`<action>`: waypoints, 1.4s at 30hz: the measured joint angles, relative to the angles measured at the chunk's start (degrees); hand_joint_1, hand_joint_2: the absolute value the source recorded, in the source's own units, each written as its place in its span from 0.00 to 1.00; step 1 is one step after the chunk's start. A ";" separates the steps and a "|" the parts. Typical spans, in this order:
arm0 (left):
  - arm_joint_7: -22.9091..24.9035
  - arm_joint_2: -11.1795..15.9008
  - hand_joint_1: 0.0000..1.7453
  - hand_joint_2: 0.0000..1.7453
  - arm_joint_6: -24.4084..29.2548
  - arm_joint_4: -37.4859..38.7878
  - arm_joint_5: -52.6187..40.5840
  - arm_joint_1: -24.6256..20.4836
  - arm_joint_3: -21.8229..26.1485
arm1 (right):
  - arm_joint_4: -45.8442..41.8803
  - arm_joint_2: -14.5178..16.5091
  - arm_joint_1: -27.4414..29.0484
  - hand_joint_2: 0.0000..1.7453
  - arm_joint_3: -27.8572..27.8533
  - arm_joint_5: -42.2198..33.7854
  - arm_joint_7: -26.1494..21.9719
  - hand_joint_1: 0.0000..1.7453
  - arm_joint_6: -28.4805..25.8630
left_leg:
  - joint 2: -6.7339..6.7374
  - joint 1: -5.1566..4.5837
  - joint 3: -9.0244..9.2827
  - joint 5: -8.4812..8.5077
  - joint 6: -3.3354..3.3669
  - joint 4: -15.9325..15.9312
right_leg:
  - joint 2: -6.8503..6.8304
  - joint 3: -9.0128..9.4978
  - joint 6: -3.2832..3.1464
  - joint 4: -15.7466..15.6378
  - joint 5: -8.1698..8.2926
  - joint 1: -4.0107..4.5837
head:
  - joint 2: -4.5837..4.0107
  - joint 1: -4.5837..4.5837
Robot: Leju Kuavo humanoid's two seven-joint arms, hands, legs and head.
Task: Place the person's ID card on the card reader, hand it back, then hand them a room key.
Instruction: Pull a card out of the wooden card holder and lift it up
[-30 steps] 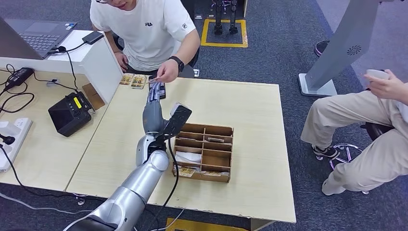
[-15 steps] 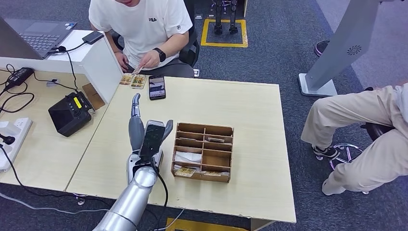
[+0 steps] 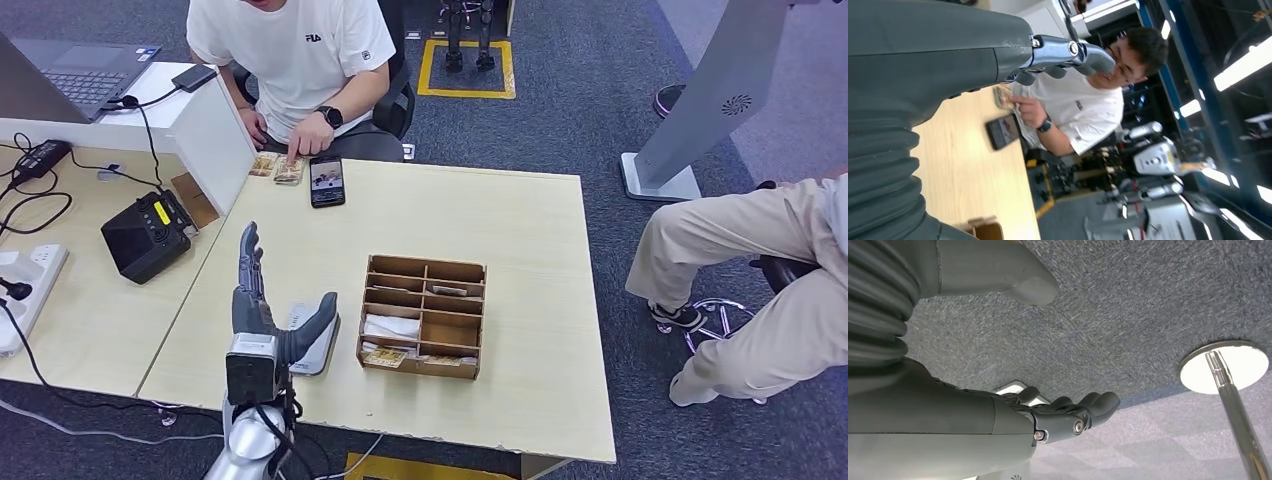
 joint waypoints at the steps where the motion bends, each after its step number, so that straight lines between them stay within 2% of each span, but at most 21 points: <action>1: -0.61 0.28 0.00 1.00 -1.06 -1.06 0.45 0.57 -0.52 | -0.08 0.00 0.00 1.00 0.00 -0.01 -0.08 0.00 0.01 | 0.00 0.00 0.00 0.00 0.00 0.00 | 0.00 0.00 0.00 0.00 0.00 0.00 | 0.00 0.00; 9: -4.20 2.63 0.00 1.00 -10.05 -7.39 3.25 3.24 -5.30 | -0.30 0.00 0.01 1.00 -0.01 -0.14 -1.00 0.00 0.01 | 0.00 0.00 0.01 0.00 0.00 0.00 | 0.00 0.00 0.00 0.00 0.00 0.00 | 0.00 -0.01; 16: -5.65 3.50 0.00 1.00 -17.68 -9.36 3.24 3.71 -10.35 | -0.30 0.00 0.01 1.00 -0.01 -0.67 -2.09 0.00 0.01 | 0.00 0.00 0.01 -0.01 0.01 0.00 | -0.01 0.01 0.00 -0.01 0.00 0.00 | 0.00 -0.01; 23: -5.84 4.16 0.00 1.00 -20.54 -9.40 -3.97 2.70 -14.18 | -0.24 0.00 0.00 1.00 0.00 0.49 -3.47 0.00 0.00 | 0.00 0.00 0.02 -0.01 0.01 0.00 | -0.01 0.00 0.00 -0.01 0.00 0.00 | 0.00 -0.01; 31: -6.03 5.50 0.00 1.00 -23.55 -9.07 -8.00 1.18 -17.86 | -0.13 0.00 0.00 1.00 0.00 1.31 -4.52 0.00 0.01 | 0.00 0.00 0.02 -0.01 0.02 0.00 | -0.01 0.00 0.00 -0.01 0.00 0.00 | 0.00 0.00; 37: -3.84 6.42 0.00 1.00 -22.99 -8.06 -13.54 0.17 -19.00 | 0.02 0.00 0.00 1.00 0.00 1.80 -4.61 0.00 0.01 | 0.00 0.00 0.02 -0.01 0.02 0.00 | -0.01 0.00 0.00 -0.01 0.00 0.00 | 0.00 -0.01; 42: 0.49 7.02 0.00 1.00 -19.55 -6.24 -22.49 -0.85 -19.81 | 0.12 0.00 0.00 1.00 0.00 2.38 -4.57 0.00 0.01 | 0.00 0.00 0.02 -0.01 0.01 0.00 | -0.01 0.00 0.00 -0.01 0.00 0.00 | 0.00 -0.01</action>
